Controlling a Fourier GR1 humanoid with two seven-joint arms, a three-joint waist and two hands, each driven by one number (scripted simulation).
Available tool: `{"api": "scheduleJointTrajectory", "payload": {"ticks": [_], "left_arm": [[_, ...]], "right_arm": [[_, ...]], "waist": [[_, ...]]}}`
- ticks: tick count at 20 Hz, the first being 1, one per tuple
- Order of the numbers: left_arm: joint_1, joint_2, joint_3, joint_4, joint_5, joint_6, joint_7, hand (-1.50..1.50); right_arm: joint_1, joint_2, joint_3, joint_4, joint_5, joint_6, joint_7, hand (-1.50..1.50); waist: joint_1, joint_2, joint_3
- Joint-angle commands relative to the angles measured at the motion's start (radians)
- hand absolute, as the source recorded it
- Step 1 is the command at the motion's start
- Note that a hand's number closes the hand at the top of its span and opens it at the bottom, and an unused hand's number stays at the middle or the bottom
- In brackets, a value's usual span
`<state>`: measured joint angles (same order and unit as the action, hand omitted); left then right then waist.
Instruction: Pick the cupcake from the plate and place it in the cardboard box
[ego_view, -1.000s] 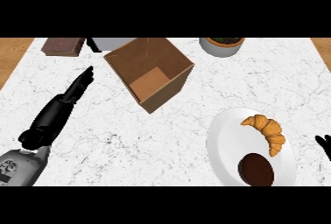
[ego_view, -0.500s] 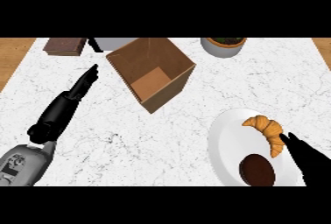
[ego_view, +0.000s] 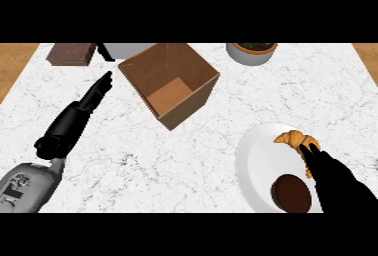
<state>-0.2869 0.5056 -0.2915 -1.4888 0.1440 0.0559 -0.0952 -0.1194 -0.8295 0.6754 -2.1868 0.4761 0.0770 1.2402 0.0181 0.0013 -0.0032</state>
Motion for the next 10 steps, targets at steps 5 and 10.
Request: {"api": "scheduleJointTrajectory", "payload": {"ticks": [5, 10], "left_arm": [[0.016, 0.002, 0.02, -0.025, -0.001, -0.023, 0.018, 0.0], [0.013, -0.029, 0.025, -0.032, -0.027, 0.0, 0.042, 0.0]], "right_arm": [[-0.055, 0.143, 0.036, 0.148, 0.063, 0.105, 0.216, -1.5], [0.012, 0.129, 0.003, 0.13, 0.088, 0.11, 0.167, -1.5]], "waist": [[-0.002, -0.002, 0.001], [-0.023, -0.005, 0.002]]}}
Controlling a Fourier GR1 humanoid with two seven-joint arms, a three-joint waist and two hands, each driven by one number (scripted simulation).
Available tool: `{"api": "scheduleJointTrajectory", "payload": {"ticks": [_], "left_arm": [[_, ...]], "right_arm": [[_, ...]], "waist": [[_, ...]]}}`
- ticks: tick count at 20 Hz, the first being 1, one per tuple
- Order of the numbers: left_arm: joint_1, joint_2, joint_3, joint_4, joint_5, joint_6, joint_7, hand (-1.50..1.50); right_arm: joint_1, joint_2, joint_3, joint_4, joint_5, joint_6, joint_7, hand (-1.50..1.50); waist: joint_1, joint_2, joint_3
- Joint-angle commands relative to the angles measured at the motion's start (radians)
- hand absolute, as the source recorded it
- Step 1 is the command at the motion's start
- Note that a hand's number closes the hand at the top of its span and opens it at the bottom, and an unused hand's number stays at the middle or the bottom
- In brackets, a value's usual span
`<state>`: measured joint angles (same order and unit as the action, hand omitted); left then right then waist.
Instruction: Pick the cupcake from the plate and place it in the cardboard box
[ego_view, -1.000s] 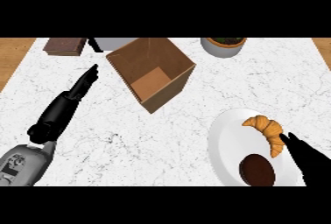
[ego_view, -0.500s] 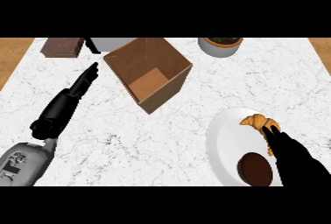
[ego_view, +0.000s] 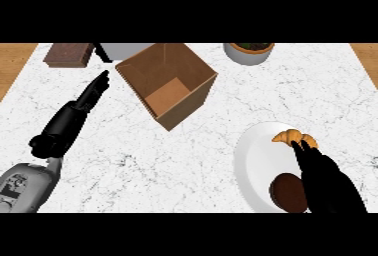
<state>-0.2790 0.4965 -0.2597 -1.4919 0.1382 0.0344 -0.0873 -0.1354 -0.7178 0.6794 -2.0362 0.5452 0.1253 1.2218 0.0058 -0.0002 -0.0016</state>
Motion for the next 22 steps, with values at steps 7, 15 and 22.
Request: {"api": "scheduleJointTrajectory", "payload": {"ticks": [7, 15, 22], "left_arm": [[-0.017, -0.008, 0.071, 0.077, 0.002, -0.065, -0.036, 0.0], [0.01, -0.044, 0.06, 0.03, -0.052, -0.036, -0.026, 0.0], [0.032, -0.085, 0.053, -0.052, -0.101, -0.029, 0.034, 0.0]], "right_arm": [[-0.004, 0.172, -0.016, 0.114, 0.07, 0.082, 0.1, -1.5], [0.048, 0.254, 0.004, 0.169, 0.192, 0.1, 0.133, -1.5], [0.174, 0.227, -0.093, 0.182, 0.214, 0.066, -0.037, -1.5]], "waist": [[-0.008, 0.002, 0.001], [-0.008, 0.0, 0.0], [-0.01, -0.001, 0.002]]}}
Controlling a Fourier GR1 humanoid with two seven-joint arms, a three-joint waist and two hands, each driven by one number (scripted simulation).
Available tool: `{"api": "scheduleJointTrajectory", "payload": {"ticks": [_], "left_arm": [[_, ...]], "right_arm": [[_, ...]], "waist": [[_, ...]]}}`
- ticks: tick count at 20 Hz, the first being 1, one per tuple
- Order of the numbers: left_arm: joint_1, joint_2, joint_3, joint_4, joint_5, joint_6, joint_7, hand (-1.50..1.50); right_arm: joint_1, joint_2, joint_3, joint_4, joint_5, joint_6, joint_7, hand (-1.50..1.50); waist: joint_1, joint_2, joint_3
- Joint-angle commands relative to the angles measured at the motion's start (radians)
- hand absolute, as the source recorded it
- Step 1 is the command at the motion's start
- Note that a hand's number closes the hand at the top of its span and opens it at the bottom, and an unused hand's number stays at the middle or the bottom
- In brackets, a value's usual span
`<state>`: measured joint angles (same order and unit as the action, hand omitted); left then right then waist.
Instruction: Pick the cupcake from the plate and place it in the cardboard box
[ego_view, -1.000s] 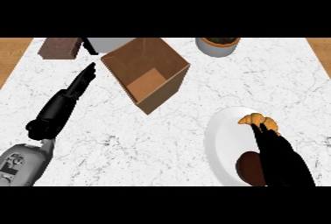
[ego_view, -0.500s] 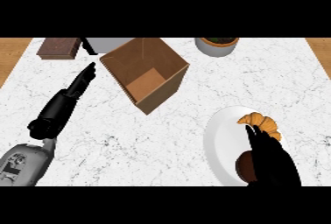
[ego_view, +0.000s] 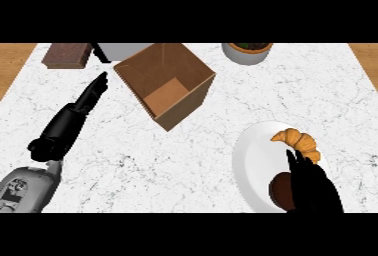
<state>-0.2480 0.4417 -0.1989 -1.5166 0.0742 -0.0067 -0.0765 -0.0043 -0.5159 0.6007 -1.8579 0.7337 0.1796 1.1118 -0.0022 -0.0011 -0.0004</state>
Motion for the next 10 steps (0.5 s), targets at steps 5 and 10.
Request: {"api": "scheduleJointTrajectory", "payload": {"ticks": [5, 10], "left_arm": [[0.027, -0.03, 0.031, -0.027, -0.049, -0.035, 0.009, 0.0], [0.017, -0.061, 0.062, 0.044, -0.064, -0.072, -0.035, 0.0]], "right_arm": [[-0.015, 0.012, -0.065, 0.188, 0.065, -0.018, -0.201, 1.5], [-0.008, 0.061, -0.017, 0.138, 0.23, -0.052, -0.174, 1.5]], "waist": [[0.005, 0.001, 0.001], [0.0, 0.001, 0.0]]}}
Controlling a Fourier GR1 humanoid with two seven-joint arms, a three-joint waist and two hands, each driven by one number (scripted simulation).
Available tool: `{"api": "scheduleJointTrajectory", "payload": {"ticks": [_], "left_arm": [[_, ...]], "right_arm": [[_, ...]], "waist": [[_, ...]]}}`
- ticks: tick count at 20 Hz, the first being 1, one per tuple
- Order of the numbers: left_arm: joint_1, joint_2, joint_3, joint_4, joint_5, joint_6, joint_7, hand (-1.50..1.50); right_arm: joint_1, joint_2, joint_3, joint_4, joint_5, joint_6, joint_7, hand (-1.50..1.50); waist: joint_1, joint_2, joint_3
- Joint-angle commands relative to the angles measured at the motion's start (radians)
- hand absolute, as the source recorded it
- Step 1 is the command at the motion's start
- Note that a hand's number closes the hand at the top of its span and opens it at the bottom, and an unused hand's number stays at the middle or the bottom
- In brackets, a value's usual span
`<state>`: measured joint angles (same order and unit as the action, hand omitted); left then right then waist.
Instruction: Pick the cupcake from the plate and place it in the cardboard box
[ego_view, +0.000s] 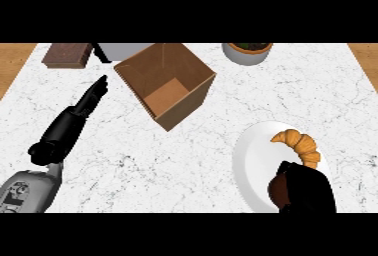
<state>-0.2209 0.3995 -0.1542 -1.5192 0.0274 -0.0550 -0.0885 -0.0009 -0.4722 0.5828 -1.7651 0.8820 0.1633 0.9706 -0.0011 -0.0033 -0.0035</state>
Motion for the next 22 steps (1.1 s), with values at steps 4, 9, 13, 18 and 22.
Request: {"api": "scheduleJointTrajectory", "payload": {"ticks": [4, 9, 13, 18, 22], "left_arm": [[0.069, -0.004, 0.037, -0.075, -0.02, -0.04, 0.012, 0.0], [-0.043, -0.035, -0.025, -0.042, -0.025, -0.06, 0.009, 0.0], [-0.071, -0.048, -0.059, -0.041, -0.035, -0.081, -0.007, 0.0], [-0.104, -0.072, -0.077, -0.01, -0.039, -0.085, 0.003, 0.0], [-0.127, -0.065, -0.068, 0.007, -0.038, -0.092, 0.017, 0.0]], "right_arm": [[0.044, 0.023, 0.043, 0.016, 0.183, -0.063, -0.04, 1.5], [-0.306, 0.377, 0.215, 0.128, 0.169, 0.047, -0.023, 1.5], [-0.479, 0.465, 0.225, 0.199, 0.144, 0.023, -0.077, 1.5], [-0.738, 0.47, 0.229, 0.302, 0.135, -0.007, -0.079, 1.5], [-0.918, 0.471, 0.204, 0.384, 0.099, -0.062, -0.05, 1.5]], "waist": [[0.003, 0.001, 0.004], [0.133, 0.031, 0.003], [0.202, 0.05, 0.002], [0.21, 0.044, -0.002], [0.21, 0.037, -0.001]]}}
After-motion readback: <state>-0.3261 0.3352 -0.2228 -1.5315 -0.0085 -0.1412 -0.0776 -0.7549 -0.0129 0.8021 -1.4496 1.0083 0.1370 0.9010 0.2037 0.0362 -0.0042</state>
